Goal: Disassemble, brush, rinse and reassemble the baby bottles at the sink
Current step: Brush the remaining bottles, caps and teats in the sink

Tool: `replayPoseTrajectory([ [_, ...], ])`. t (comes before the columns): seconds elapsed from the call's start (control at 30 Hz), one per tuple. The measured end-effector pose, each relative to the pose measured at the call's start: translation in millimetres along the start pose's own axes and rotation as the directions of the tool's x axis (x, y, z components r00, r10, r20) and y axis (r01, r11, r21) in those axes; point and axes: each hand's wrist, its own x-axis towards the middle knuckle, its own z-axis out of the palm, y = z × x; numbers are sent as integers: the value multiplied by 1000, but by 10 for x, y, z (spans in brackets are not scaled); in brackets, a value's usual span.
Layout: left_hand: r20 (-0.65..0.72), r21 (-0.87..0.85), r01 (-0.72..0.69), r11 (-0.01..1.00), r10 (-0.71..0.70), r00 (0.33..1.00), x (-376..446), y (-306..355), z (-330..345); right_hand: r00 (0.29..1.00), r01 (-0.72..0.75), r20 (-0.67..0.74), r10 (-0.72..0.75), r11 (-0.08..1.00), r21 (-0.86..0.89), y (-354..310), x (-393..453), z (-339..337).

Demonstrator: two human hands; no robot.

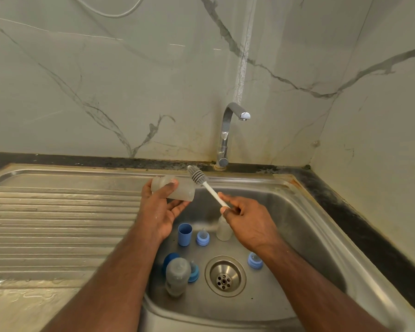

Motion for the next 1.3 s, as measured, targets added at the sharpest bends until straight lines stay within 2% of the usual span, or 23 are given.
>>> replayPoseTrajectory([
  [0.1, -28, -17, 15, 1000, -15, 999, 6, -4, 2, 999, 43, 19, -43, 999, 0, -44, -57, 44],
  [0.23, -39, 8, 32, 999, -32, 999, -12, -37, 31, 999, -26, -37, 24, 998, -61, -25, 34, 13],
  [0.37, -41, 14, 33, 999, -33, 999, 5, -26, 35, 999, 48, 0, -48, 998, -47, -71, -70, 43],
  [0.5, -62, -22, 34, 999, -36, 997, 2, -24, 24, 999, -15, -54, 10, 996, -93, -27, 26, -2],
  [0.63, -66, -48, 8, 999, -12, 998, 6, -21, 22, 998, 66, 16, -65, 996, -65, -57, -83, 60],
  [0.77, -65, -74, 79, 994, -84, 994, -37, -1, 20, 998, 3, -63, -9, 996, -92, -20, 25, 10],
  [0.87, -88, -13, 106, 994, -107, 990, -39, 1, 21, 998, 64, -14, -65, 997, -43, -50, -61, 42],
  [0.93, -78, 14, 111, 994, -109, 991, -38, -3, 30, 995, 101, 1, -101, 995, -24, -64, -87, 73],
  [1.07, -47, -2, 127, 992, -127, 991, -66, -9, 45, 996, 58, -66, -61, 997, -45, -53, -2, 30],
  [1.2, -40, -71, 142, 987, -145, 989, -87, 7, 66, 989, 145, -2, -145, 989, -12, -78, -89, 66],
  [1.3, -18, -99, 164, 981, -166, 986, -92, 13, 54, 994, 100, -42, -100, 995, -16, -44, 0, 41],
])
